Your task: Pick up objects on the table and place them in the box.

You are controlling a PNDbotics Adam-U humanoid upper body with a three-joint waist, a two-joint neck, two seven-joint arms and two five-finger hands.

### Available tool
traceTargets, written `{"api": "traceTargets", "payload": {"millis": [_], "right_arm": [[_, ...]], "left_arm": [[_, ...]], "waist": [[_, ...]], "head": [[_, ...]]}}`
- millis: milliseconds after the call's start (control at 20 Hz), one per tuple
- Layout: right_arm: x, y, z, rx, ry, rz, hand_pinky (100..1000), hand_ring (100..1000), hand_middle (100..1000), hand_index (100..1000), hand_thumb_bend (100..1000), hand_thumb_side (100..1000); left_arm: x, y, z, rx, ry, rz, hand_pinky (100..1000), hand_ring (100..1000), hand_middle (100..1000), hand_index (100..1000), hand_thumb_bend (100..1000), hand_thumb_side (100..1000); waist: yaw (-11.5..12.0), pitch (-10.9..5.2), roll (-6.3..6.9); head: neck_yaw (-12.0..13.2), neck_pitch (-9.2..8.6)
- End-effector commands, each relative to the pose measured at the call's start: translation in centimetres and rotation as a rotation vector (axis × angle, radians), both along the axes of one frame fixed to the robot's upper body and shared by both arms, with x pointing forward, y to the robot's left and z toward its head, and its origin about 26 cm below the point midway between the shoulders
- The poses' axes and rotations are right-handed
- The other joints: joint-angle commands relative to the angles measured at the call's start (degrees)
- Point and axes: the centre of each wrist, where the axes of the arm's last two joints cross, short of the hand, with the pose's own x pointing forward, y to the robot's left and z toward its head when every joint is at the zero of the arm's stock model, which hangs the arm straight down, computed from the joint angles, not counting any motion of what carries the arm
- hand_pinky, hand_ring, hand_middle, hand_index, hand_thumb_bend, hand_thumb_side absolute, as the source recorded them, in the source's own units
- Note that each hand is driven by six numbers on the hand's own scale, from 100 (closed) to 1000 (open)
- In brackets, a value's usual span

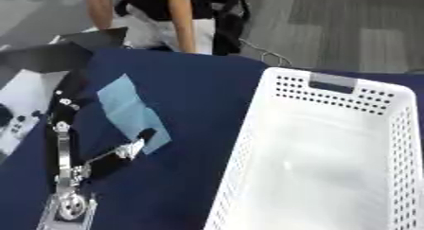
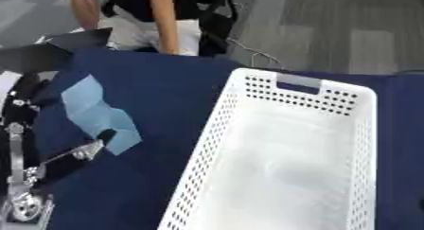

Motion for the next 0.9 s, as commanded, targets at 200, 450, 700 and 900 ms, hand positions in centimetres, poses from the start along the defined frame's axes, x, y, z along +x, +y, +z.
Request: {"api": "traceTargets", "payload": {"millis": [200, 450, 700, 900], "right_arm": [[-0.3, -0.5, 0.4, -0.025, -0.051, -0.009, 884, 749, 745, 1000, 100, 742], [-0.2, -0.4, 0.4, -0.024, -0.054, -0.005, 882, 749, 743, 1000, 100, 743], [-0.2, -0.4, 0.6, -0.018, -0.054, 0.002, 879, 748, 742, 1000, 100, 745], [-0.2, -0.3, 0.7, -0.014, -0.056, 0.009, 878, 747, 742, 1000, 100, 746]], "left_arm": [[0.3, 1.4, 1.5, 0.009, -0.050, -0.029, 682, 856, 897, 928, 876, 176], [1.3, 3.7, 0.3, 0.015, 0.024, -0.094, 649, 843, 891, 922, 833, 203], [2.1, 6.2, -1.0, 0.044, 0.098, -0.176, 629, 835, 886, 920, 827, 217], [2.5, 7.7, -1.4, 0.083, 0.140, -0.227, 621, 832, 884, 918, 818, 219]], "waist": [[0.12, -1.34, 0.60], [-0.45, -1.32, 0.75], [-0.96, -1.37, 0.76], [-1.32, -1.32, 0.78]], "head": [[0.15, 0.14], [1.09, 0.51], [1.54, 0.86], [1.80, 1.39]]}}
